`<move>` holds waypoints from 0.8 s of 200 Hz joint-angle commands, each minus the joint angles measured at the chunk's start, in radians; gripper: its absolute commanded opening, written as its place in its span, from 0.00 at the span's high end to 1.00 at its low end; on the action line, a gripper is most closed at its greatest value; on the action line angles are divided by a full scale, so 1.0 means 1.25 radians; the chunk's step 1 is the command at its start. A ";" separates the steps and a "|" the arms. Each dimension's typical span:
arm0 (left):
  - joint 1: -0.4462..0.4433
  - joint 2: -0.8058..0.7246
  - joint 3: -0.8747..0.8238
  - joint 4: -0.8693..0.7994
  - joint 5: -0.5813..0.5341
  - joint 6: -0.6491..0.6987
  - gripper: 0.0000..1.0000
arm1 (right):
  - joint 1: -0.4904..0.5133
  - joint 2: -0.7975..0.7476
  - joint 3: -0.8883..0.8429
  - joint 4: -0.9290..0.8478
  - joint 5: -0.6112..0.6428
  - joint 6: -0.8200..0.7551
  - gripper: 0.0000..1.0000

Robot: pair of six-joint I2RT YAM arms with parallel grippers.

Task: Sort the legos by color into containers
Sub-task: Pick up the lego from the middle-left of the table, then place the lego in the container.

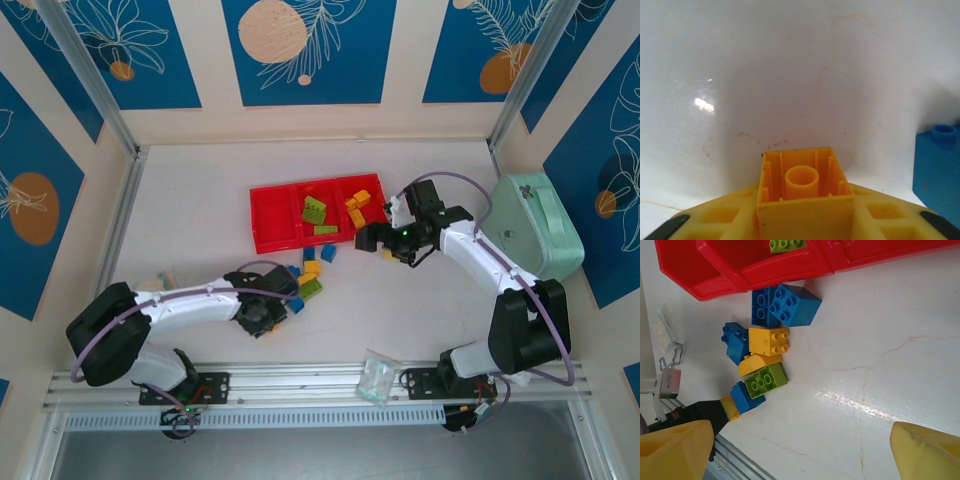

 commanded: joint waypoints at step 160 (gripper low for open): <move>0.043 0.291 0.797 -0.131 -0.118 0.758 1.00 | -0.057 -0.411 -0.196 0.053 0.260 0.020 0.01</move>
